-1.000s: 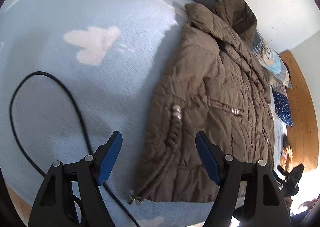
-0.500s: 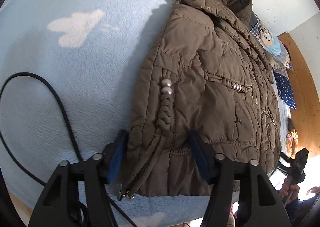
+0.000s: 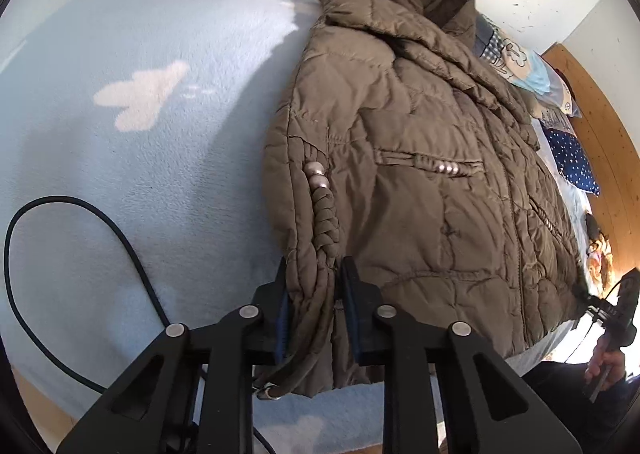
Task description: Fold large clothes
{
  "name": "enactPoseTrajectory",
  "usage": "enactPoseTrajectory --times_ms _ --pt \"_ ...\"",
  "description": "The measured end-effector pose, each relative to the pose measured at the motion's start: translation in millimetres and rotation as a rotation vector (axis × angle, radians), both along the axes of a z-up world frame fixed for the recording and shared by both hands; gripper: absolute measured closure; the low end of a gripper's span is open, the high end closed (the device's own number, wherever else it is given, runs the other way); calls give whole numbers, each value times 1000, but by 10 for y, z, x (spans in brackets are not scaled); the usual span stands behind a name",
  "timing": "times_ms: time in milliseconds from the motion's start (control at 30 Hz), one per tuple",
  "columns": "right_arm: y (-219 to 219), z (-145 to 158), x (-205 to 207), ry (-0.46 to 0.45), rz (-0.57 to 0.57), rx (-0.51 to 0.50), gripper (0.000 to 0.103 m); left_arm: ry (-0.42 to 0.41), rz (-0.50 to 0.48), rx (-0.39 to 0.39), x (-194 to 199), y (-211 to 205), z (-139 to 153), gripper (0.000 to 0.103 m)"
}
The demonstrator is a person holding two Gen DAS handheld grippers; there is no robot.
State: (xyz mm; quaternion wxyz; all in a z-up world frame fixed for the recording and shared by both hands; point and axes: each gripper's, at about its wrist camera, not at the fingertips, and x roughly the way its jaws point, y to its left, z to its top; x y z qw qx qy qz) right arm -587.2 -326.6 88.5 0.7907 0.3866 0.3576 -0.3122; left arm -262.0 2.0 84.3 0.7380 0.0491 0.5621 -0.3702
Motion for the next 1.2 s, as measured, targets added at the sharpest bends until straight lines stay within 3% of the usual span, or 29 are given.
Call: enactPoseTrajectory --times_ms 233,400,567,600,667,767,933,1200 --pt "132 256 -156 21 -5 -75 89 -39 -45 -3 -347 68 165 86" --pt "253 389 -314 73 -22 -107 90 -11 -43 -28 -512 161 189 86" --pt "222 420 -456 92 -78 -93 89 -49 -36 38 -419 94 175 86" --pt "203 396 -429 107 -83 -90 89 -51 -23 52 -416 108 174 83" --pt "208 394 -409 141 -89 -92 82 -75 14 78 -374 135 197 65" --pt "223 503 -440 146 -117 -130 67 -174 63 58 -330 198 382 56" --pt "291 678 -561 95 -155 -198 66 -234 113 -18 -361 252 605 43" --pt "542 808 -287 41 -61 -209 66 -287 47 -90 -654 36 1060 41"
